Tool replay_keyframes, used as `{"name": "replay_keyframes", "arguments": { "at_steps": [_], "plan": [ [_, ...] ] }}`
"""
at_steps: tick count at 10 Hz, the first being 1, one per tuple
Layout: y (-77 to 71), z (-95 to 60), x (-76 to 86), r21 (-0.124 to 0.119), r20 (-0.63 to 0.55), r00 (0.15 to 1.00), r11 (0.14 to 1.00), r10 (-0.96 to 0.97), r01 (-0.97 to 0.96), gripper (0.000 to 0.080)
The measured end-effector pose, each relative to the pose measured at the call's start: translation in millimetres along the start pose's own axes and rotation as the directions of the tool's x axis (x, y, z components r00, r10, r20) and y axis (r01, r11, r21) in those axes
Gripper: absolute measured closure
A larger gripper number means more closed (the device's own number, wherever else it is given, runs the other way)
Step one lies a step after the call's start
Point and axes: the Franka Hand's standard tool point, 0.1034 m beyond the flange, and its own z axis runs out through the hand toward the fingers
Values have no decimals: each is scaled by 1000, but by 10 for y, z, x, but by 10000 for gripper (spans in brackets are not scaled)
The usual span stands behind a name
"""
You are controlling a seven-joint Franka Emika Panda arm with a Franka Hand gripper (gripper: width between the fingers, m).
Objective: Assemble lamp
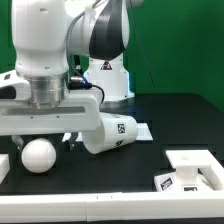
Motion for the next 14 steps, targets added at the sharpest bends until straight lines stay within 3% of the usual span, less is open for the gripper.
{"name": "replay_keyframes", "arguments": {
  "at_steps": [6, 8, 9, 11, 12, 14],
  "plan": [
    [-1, 8, -3, 0, 1, 1000, 1000, 0, 0, 101],
    [-50, -54, 1, 27, 67, 998, 1000, -4, 2, 101],
    [-40, -126, 77, 28, 68, 998, 1000, -7, 5, 101],
    [-76, -282, 115, 55, 254, 967, 998, -9, -5, 101],
    [-75, -377, 263, 57, 339, 941, 998, -11, -9, 101],
    [-134, -367, 297, 65, 438, 899, 998, -14, -17, 101]
  ]
}}
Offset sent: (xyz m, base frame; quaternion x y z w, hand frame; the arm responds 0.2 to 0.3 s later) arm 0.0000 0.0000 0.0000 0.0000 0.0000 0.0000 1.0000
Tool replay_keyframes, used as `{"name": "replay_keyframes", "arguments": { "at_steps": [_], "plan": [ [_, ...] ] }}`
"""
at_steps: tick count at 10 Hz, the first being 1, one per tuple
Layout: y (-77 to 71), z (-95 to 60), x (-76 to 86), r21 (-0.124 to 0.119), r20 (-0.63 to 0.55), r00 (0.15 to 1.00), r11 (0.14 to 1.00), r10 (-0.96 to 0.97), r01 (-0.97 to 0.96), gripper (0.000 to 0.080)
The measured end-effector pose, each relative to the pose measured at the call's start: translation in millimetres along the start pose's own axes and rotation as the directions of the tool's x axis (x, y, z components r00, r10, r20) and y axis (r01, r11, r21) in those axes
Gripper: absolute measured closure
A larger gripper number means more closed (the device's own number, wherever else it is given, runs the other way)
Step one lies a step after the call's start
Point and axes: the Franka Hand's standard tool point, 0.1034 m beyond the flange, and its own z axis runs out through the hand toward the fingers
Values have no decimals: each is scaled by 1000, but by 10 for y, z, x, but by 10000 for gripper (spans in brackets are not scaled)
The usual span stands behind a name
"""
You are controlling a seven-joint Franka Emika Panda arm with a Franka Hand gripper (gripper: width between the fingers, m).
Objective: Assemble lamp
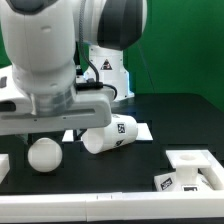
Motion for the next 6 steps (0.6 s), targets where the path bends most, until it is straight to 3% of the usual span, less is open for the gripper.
{"name": "replay_keyframes", "arguments": {
  "at_steps": [2, 4, 6],
  "plan": [
    [-15, 62, -59, 16, 155, 988, 1000, -9, 7, 101],
    [97, 79, 39, 20, 281, 959, 999, -34, 29, 101],
    [96, 158, 84, 5, 343, 939, 1000, 1, -3, 101]
  ]
}}
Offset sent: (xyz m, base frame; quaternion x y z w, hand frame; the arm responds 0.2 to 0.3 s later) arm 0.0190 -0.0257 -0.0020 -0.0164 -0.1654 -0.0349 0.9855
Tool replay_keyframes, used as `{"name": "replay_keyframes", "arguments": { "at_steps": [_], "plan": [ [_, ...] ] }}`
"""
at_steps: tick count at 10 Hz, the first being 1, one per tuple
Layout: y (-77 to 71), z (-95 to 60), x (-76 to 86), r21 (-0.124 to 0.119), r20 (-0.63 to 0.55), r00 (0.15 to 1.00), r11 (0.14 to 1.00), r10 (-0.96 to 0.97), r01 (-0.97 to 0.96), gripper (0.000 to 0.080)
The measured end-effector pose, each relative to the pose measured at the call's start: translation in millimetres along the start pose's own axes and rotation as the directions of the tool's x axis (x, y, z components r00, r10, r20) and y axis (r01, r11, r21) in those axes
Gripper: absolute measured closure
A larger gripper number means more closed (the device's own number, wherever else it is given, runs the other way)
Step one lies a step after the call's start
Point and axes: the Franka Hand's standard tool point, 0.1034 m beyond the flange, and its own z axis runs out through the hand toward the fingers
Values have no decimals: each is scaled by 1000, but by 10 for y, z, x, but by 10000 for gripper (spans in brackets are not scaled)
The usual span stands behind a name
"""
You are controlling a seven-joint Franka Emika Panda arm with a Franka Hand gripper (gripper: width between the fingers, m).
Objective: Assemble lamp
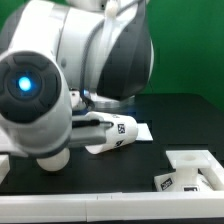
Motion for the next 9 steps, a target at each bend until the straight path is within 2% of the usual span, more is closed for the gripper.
{"name": "replay_keyframes", "arguments": {
  "at_steps": [5, 7, 9],
  "plan": [
    [22, 12, 10, 1, 0, 1000, 1000, -5, 5, 101],
    [89, 92, 90, 4, 9, 1000, 1000, 3, -3, 101],
    [105, 104, 162, -6, -16, 1000, 1000, 0, 0, 101]
  ]
}}
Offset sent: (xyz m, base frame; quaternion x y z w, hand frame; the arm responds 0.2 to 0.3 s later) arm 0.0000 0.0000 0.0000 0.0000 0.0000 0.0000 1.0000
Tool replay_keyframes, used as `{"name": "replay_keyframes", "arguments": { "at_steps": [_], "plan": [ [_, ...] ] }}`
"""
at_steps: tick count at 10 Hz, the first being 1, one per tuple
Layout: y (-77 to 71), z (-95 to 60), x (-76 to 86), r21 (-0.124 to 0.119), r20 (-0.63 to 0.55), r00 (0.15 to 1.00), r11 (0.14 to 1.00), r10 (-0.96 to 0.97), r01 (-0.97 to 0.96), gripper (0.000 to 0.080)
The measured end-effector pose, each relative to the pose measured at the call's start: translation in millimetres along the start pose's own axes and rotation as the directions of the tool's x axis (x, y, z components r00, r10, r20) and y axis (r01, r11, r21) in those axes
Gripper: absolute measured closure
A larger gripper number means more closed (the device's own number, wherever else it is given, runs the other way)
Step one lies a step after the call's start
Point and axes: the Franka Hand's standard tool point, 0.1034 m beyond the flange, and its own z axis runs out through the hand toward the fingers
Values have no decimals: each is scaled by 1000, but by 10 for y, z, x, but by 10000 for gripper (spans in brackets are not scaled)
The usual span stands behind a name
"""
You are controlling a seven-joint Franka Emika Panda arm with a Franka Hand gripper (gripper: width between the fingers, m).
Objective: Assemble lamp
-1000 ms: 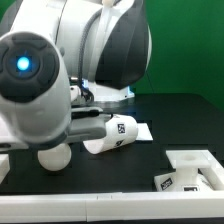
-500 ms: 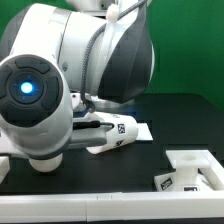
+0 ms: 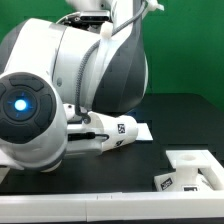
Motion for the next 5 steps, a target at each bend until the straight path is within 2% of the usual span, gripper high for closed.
{"name": "replay_keyframes", "arguments": {
  "at_steps": [1, 2, 5],
  "plan": [
    [-1, 1, -1, 0, 1, 1000, 1000, 0, 0, 101],
    [0, 2, -1, 0, 1, 1000, 1000, 0, 0, 230],
    [1, -59, 10, -7, -28, 1000, 1000, -1, 1, 225]
  ]
}}
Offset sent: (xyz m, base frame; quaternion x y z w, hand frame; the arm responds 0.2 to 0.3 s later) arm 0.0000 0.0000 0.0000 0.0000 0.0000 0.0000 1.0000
